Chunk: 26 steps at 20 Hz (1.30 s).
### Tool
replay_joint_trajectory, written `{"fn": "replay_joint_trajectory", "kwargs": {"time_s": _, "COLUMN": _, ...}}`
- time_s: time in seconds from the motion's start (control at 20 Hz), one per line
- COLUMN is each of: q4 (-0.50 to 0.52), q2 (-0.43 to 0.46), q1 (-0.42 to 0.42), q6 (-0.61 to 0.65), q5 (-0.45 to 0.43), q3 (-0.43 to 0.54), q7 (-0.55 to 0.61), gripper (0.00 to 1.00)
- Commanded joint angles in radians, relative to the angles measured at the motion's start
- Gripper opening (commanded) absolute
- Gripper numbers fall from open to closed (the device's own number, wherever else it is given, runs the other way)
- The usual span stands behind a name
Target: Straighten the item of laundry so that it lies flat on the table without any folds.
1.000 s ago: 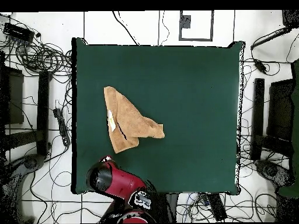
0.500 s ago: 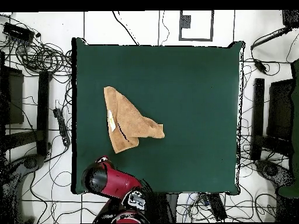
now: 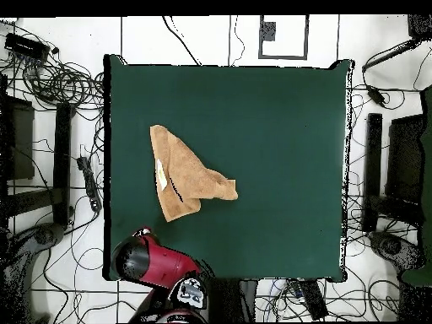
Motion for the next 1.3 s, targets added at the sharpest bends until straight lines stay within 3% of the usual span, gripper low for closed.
{"fn": "replay_joint_trajectory", "kwargs": {"time_s": 0.05, "q4": -0.091, "q2": 0.019, "q1": 0.021, "q6": 0.08, "q5": 0.086, "q3": 0.034, "q7": 0.202, "gripper": 1.0}}
{"fn": "replay_joint_trajectory", "kwargs": {"time_s": 0.6, "q4": -0.111, "q2": 0.022, "q1": 0.056, "q6": 0.109, "q5": 0.101, "q3": 0.009, "q7": 0.213, "gripper": 1.0}}
{"fn": "replay_joint_trajectory", "kwargs": {"time_s": 1.3, "q4": -0.111, "q2": 0.017, "q1": 0.037, "q6": 0.113, "q5": 0.089, "q3": 0.01, "q7": 0.196, "gripper": 1.0}}
